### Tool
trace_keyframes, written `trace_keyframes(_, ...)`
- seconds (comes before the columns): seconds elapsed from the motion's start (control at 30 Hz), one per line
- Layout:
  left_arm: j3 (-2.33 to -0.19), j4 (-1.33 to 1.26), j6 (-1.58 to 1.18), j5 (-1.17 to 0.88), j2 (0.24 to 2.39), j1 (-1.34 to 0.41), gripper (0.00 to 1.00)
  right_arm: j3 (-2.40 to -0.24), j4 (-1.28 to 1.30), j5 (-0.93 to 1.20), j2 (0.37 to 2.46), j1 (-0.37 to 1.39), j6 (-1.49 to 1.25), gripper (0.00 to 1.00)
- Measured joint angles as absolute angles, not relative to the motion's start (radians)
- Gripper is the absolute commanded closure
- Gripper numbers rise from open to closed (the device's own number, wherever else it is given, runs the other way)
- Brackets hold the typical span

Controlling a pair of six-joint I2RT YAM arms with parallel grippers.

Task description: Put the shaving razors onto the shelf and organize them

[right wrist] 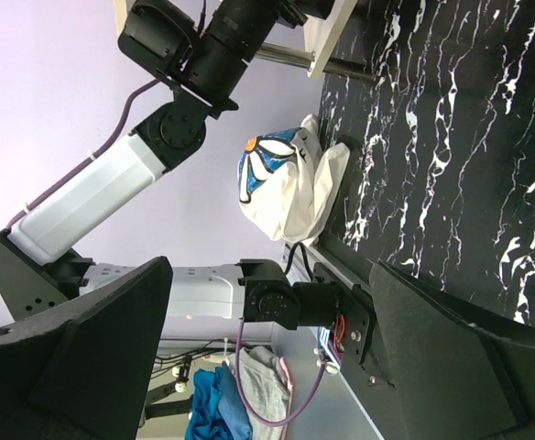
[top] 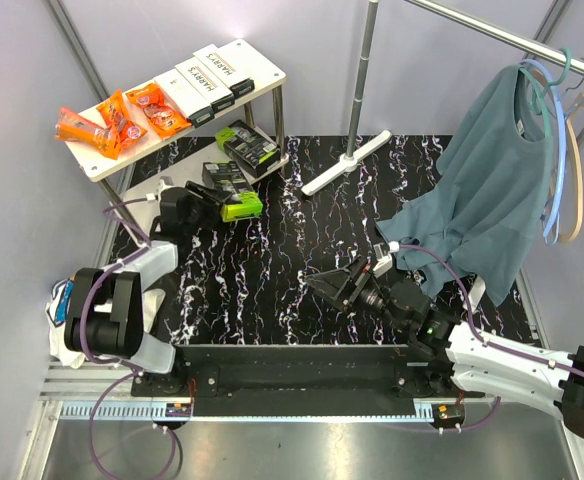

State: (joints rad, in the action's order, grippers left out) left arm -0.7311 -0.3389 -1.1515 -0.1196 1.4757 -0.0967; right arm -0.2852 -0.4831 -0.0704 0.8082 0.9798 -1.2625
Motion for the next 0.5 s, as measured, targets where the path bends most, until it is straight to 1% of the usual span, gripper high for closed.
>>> trace_keyframes(0.43,-0.798,-0.421,-1.158,-0.129,1.600,-0.044,1.00,-0.285,-0.469,-0.070,0.807,0.980,-1.262,0.00)
trace_keyframes(0.47,-0.804,-0.421,-1.159,-0.130,1.606,-0.040,0.98,-0.285,-0.469,-0.070,0.807,0.980,-1.262,0.00)
trace_keyframes(0.5,-0.808,-0.422,-1.159,-0.131,1.611,-0.037,0.91,-0.285,-0.469,-0.070,0.807,0.980,-1.262,0.00)
